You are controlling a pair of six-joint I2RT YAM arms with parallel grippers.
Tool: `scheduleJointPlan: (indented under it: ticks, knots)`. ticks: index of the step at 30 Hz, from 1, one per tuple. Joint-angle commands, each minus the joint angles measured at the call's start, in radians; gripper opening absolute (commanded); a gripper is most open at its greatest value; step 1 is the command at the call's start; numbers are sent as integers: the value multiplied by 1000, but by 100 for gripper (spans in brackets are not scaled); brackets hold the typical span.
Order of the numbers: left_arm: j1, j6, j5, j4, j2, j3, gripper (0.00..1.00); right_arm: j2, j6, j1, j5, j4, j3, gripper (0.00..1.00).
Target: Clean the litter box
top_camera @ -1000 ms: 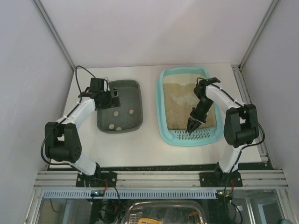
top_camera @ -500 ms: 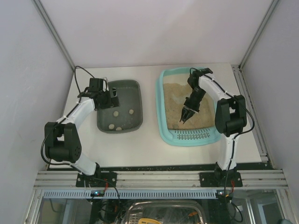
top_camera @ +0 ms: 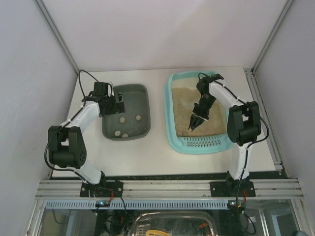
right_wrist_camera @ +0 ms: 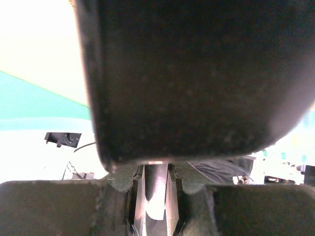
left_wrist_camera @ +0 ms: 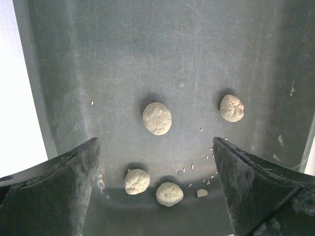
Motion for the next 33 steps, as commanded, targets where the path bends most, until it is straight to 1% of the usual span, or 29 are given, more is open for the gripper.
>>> scheduleJointPlan:
  ticks: [1, 4, 6, 8, 11, 14, 17, 19, 21, 25, 33]
  knots:
    - [5, 25, 19, 11, 9, 89, 100, -5, -79, 56, -46, 137, -35, 0]
    - [6, 26, 23, 9, 9, 92, 100, -59, -75, 82, 19, 203, -116, 0]
    - [5, 33, 20, 2, 10, 90, 100, -100, -77, 90, 23, 252, -191, 0]
    - [10, 58, 19, -6, 7, 91, 100, -145, -81, 90, 27, 289, -271, 0]
    - [25, 94, 3, -17, 2, 92, 100, -217, -92, 88, 84, 325, -363, 0]
    - [30, 128, -10, -19, 3, 93, 100, -238, -118, 89, 169, 336, -411, 0]
    - [29, 130, -6, -18, 7, 95, 100, -236, -139, 90, 290, 344, -426, 0]
    - [25, 124, -1, -27, 8, 101, 100, -246, -146, 91, 336, 376, -441, 0]
    - [26, 116, 3, -42, 9, 107, 100, -248, -155, 88, 352, 415, -453, 0]
    - [26, 121, 8, -63, 13, 114, 100, -196, -183, 83, 349, 464, -484, 0]
    - [34, 130, -10, -100, 7, 135, 100, -126, -212, 78, 240, 589, -483, 0]
